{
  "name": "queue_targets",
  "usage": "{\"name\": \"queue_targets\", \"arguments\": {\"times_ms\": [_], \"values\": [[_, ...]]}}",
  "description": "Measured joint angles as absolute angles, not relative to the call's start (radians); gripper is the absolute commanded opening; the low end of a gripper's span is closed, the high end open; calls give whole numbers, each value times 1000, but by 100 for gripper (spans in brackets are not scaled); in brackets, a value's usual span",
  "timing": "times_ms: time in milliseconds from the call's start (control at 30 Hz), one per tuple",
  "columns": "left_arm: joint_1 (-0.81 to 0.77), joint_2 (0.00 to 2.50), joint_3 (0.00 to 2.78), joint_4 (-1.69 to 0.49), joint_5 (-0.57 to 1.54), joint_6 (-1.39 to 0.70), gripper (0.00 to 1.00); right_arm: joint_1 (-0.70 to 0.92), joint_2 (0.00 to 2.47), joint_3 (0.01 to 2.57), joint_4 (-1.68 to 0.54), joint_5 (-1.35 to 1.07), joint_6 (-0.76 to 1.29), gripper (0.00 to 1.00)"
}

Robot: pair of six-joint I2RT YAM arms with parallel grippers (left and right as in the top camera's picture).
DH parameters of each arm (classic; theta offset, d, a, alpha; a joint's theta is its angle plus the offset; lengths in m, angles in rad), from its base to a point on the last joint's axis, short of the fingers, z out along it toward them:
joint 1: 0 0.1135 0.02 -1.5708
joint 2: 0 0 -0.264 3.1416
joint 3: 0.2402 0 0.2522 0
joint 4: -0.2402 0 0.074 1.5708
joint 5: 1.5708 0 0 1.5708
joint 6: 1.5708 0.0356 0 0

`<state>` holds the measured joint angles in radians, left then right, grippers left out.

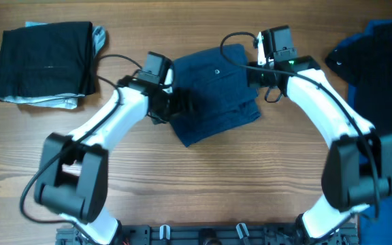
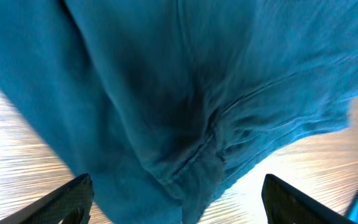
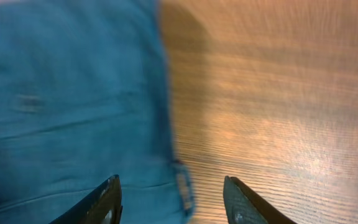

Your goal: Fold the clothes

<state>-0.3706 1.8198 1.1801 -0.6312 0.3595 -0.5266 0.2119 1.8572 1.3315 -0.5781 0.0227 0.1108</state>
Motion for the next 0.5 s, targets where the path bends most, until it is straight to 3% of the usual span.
{"name": "queue_targets", "arguments": {"times_ms": [133, 367, 500], "values": [[-386, 1853, 1180, -603, 365, -530, 88, 141, 1876, 1332, -574, -40, 77, 69], [-401, 1853, 1180, -591, 366, -546, 80, 58, 1888, 1332, -587, -289, -52, 68], [-402, 1853, 1180, -587, 365, -559, 79, 58, 1963, 1332, -587, -363, -110, 61]]}}
